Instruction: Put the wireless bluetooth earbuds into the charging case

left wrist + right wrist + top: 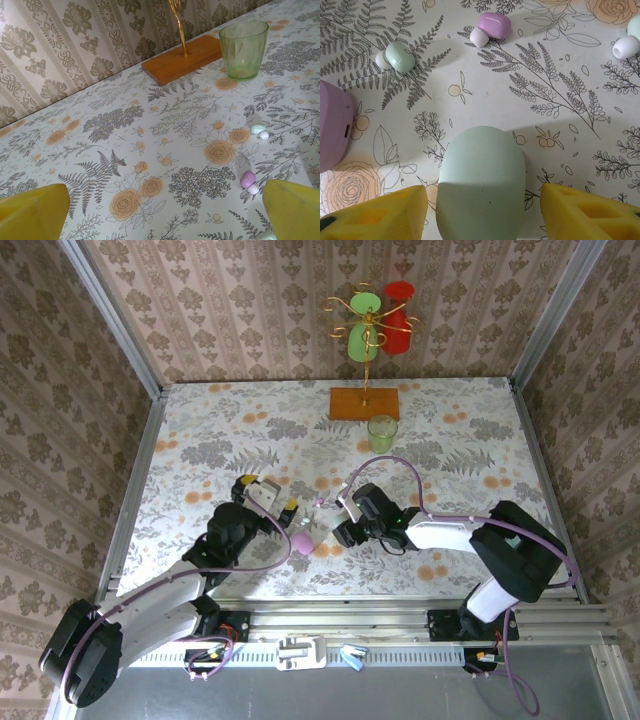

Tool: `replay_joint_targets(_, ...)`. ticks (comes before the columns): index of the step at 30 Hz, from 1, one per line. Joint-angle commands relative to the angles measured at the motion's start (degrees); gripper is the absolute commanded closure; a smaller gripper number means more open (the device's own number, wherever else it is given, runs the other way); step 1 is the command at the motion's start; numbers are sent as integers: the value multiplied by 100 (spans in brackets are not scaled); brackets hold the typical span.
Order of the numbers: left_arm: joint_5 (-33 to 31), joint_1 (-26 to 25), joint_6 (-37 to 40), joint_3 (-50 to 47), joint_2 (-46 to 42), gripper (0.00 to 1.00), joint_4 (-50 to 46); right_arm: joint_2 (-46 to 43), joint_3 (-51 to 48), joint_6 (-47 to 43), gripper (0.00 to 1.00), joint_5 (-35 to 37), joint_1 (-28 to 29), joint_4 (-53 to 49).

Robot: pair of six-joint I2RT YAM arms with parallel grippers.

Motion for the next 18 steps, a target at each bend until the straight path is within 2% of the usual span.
replay_joint_targets(1, 7, -47, -121, 125, 15, 0, 106, 105, -78, -37, 40, 15, 32, 52)
replay_joint_targets(6, -14, -45, -146, 142, 3, 0, 94, 146, -83, -37, 46, 3, 35, 51)
replay_joint_targets(13, 3, -51, -183, 164, -21, 0, 63, 177, -113, -98, 45, 41, 29, 16)
replay_joint_targets(18, 13, -54, -209, 178, -62, 0, 3, 173, -113, -158, 51, 78, 29, -27)
